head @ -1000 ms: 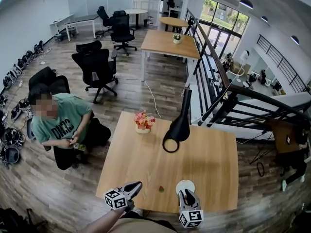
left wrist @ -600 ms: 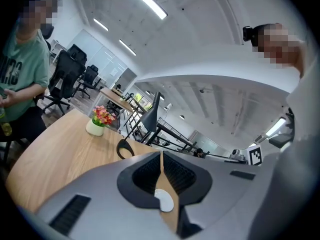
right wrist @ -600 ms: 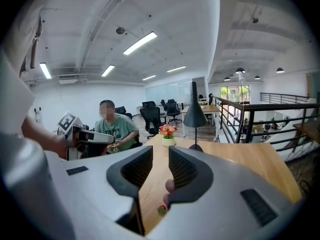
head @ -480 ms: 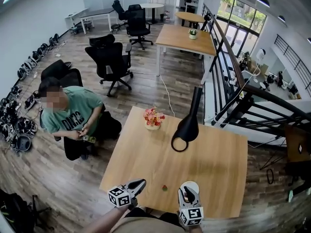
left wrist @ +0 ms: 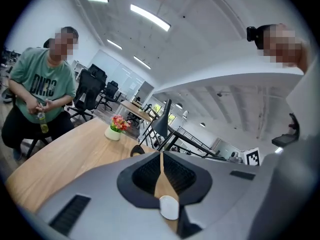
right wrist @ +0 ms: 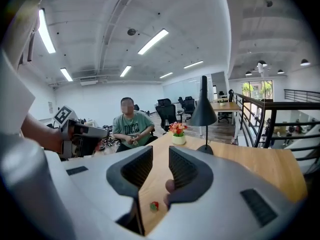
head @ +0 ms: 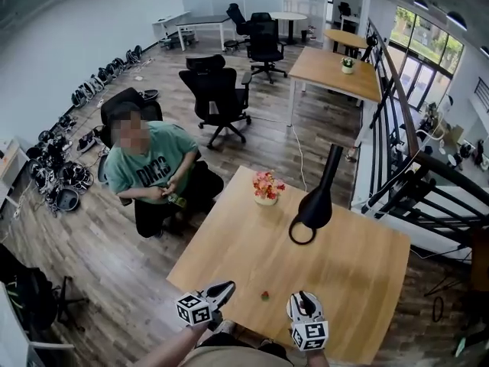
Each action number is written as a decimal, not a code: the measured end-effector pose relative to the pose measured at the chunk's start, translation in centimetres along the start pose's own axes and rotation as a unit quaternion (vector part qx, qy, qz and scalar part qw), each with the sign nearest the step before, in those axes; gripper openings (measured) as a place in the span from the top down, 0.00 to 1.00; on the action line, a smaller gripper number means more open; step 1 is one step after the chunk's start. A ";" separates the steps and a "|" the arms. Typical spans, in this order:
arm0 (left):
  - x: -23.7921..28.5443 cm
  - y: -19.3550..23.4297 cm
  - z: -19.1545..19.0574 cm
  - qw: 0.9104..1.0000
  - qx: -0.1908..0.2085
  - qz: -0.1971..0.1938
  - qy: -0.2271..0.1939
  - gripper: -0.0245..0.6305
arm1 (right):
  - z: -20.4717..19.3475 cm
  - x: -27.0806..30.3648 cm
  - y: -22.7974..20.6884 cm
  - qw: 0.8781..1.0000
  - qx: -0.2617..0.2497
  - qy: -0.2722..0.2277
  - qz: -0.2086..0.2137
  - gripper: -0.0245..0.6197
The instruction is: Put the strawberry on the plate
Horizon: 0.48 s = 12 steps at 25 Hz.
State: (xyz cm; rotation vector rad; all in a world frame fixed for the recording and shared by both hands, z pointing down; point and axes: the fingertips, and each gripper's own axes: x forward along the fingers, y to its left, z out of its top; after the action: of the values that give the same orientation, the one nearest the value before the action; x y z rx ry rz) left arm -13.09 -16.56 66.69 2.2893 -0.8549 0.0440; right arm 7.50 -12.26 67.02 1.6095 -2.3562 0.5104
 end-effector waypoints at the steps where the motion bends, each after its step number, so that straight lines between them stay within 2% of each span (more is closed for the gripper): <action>1: -0.1 -0.1 -0.2 1.000 0.003 0.006 0.000 0.96 | -0.4 0.2 -0.1 1.000 0.001 0.002 0.006 0.83; 7: -1.6 -0.5 -1.6 0.999 0.009 0.039 -0.002 0.96 | -3.6 2.2 0.4 0.998 -0.006 0.035 0.049 0.83; 12: -1.9 0.6 -3.0 0.999 0.003 0.049 0.008 0.96 | -6.5 4.2 0.8 0.995 -0.015 0.072 0.068 0.83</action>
State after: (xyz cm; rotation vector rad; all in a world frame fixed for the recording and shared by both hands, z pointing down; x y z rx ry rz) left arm -14.30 -13.95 68.86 2.2482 -0.9602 0.1096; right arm 5.20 -12.86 74.42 1.3581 -2.3626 0.5952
